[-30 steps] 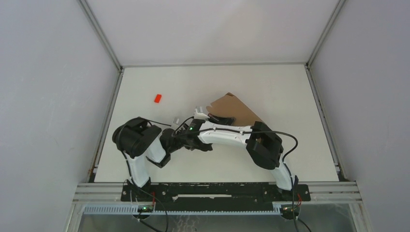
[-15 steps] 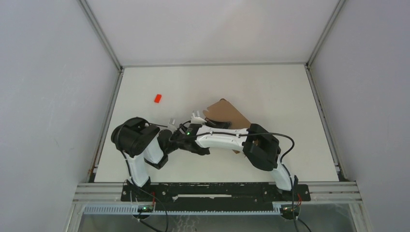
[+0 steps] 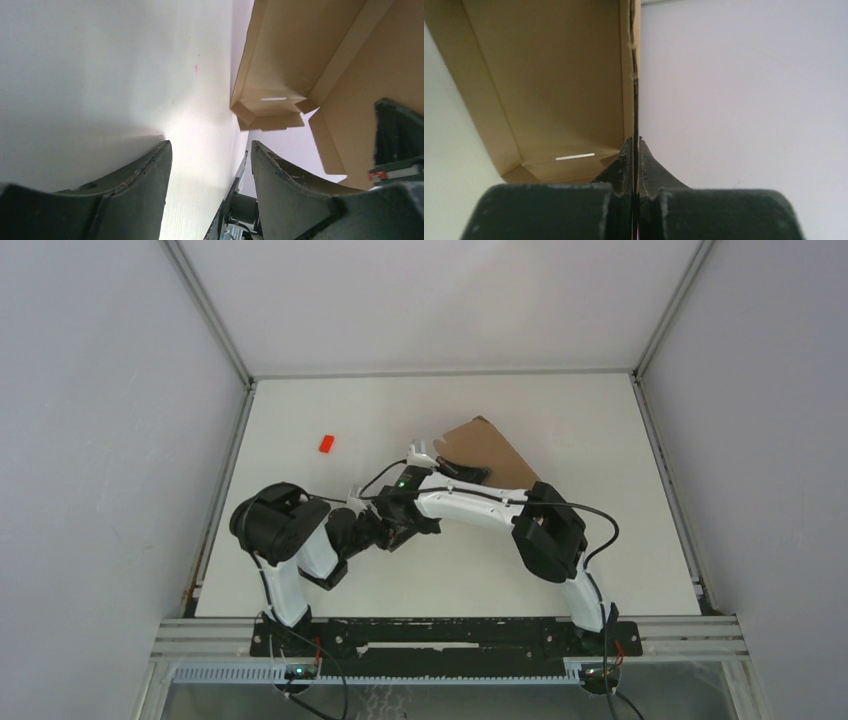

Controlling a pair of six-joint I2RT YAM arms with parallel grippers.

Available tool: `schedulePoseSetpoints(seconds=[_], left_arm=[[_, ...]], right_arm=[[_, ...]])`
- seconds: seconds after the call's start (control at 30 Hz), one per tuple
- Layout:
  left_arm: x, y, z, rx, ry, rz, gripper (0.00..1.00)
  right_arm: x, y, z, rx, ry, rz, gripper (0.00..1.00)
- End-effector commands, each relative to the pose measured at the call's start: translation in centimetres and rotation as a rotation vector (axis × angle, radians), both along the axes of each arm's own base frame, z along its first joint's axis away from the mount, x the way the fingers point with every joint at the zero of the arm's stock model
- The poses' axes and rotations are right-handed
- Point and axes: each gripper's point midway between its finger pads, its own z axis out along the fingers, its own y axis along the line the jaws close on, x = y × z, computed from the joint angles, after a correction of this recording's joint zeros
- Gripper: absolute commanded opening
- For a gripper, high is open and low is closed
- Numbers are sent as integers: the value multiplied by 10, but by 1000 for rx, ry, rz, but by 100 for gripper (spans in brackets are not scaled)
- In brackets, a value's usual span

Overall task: Fold the paper box
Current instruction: Fold the paper box at the center of the board.

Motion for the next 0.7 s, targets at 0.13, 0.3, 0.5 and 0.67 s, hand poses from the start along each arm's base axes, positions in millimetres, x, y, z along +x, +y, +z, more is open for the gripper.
schedulePoseSetpoints(seconds=[0.13,0.3,0.5,0.67], left_arm=[[2,3,19,-38,-56,-10,64],[3,6,19,-36,-55,-8,64],[3,6,19,-35,-58,-13,64],[4,7,16,-32,-51,-15,64]], right_arm=[[22,27,42,-20,-154,66,0],[26,33,18,-48,-116,57,0],[31,31,2,-5,-66,22,0],[37,43,13,196,27,105,0]])
